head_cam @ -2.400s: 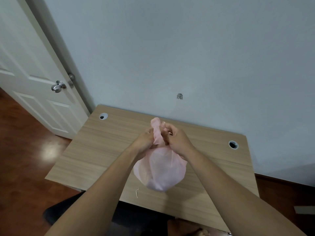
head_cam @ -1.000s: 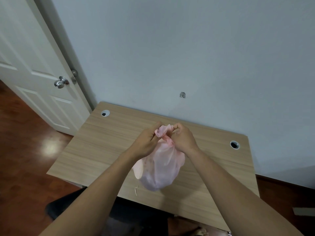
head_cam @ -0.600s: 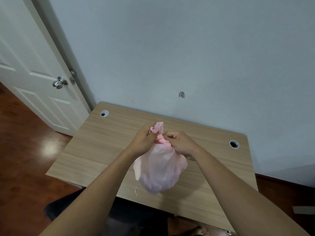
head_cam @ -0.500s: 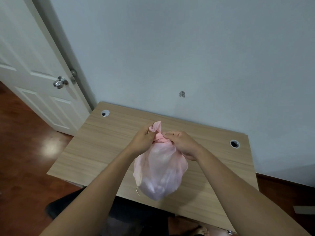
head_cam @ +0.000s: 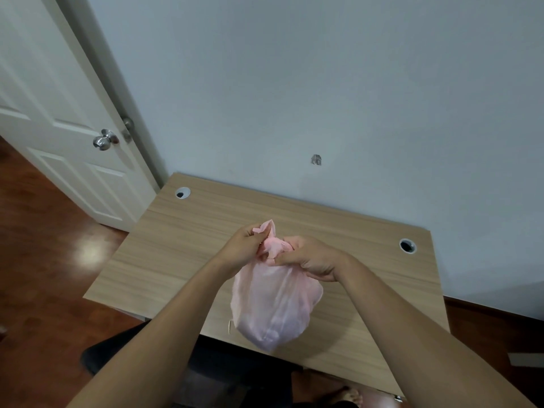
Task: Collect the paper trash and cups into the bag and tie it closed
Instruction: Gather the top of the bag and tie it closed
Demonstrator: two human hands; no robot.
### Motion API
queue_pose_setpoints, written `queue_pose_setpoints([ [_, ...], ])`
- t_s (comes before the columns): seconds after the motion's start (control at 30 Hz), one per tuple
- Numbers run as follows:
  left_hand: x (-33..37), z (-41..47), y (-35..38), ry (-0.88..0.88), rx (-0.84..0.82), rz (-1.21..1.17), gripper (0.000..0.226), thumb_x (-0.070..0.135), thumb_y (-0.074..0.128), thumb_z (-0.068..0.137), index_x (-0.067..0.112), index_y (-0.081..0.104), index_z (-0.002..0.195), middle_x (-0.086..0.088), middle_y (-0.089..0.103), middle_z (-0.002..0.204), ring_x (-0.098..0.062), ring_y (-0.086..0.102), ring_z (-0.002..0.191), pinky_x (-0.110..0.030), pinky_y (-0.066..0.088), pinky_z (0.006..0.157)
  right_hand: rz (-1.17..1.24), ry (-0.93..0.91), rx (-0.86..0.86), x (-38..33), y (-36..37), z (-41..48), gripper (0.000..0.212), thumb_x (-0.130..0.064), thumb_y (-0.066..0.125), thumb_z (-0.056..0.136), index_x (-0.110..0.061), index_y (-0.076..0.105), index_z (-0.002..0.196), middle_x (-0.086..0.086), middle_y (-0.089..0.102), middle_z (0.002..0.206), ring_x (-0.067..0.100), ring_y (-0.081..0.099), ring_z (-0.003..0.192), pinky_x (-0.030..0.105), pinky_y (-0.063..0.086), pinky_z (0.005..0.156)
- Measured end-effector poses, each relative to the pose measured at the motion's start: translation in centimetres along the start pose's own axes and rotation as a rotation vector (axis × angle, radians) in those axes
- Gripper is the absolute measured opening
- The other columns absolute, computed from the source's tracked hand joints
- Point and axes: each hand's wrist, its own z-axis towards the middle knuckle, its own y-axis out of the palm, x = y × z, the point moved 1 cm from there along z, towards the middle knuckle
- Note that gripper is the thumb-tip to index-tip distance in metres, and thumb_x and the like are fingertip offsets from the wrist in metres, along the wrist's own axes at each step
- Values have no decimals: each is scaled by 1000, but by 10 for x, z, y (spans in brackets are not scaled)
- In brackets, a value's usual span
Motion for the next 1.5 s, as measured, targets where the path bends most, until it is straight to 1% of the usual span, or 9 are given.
queue_pose_setpoints([
  [0.17,-10,0,-1,-59,19,-39,39,38,53,116,8,72,99,-11,75,93,-19,66,84,-28,53,73,-290,4,316,4,-2,3,37,-34,97,85,-16,81,113,-1,86,104,9,75,89,34,56,86],
  [0.4,-12,-2,-2,-69,51,-24,45,38,52,116,3,75,100,-15,75,92,-22,67,84,-32,51,76,-408,-79,334,15,-9,8,17,-40,84,98,-25,82,104,-13,75,87,6,65,78,29,48,75],
  [0.5,-12,-3,-3,-56,41,4,54,39,51,117,-2,75,91,-16,77,82,-24,70,75,-30,54,71,-554,-112,396,16,-11,7,42,-67,64,104,-32,85,93,-18,61,70,4,48,63,24,36,61],
  [0.57,-13,-3,-2,-47,54,-7,51,38,52,116,-4,76,97,-15,79,83,-22,72,73,-28,57,68,-637,-119,452,16,-11,9,66,-72,51,107,-17,84,91,-20,59,61,3,43,55,23,32,56],
  [0.77,-24,2,-3,68,269,258,39,37,60,112,17,67,79,12,60,65,-6,52,59,-26,40,59,-870,-202,572,18,-9,14,60,-48,40,119,-12,79,92,6,73,95,19,65,93,40,49,83],
  [0.9,-31,7,-6,97,385,327,33,29,61,112,17,69,83,3,71,76,-14,62,69,-30,47,66,-919,-200,682,21,-7,18,61,-44,38,120,-13,65,75,5,65,81,22,61,75,43,46,72],
  [1.1,-38,12,-13,39,462,426,32,33,58,113,21,66,84,6,73,70,8,64,58,-11,41,52,-1037,-27,758,26,-13,20,63,-52,34,118,-24,47,64,3,59,73,31,57,77,38,39,69],
  [1.27,-45,15,-28,-40,487,530,19,19,62,109,18,66,90,0,72,76,-22,64,77,-16,36,53,-1078,150,780,35,-25,15,65,-60,32,116,-15,77,103,11,77,106,35,68,92,38,46,73],
  [1.5,-50,17,-42,-79,510,567,10,7,66,102,12,70,94,-14,78,94,-33,69,94,-32,39,71,-1031,190,829,40,-32,11,62,-52,31,118,-18,80,102,13,79,101,38,74,96,40,55,80],
])
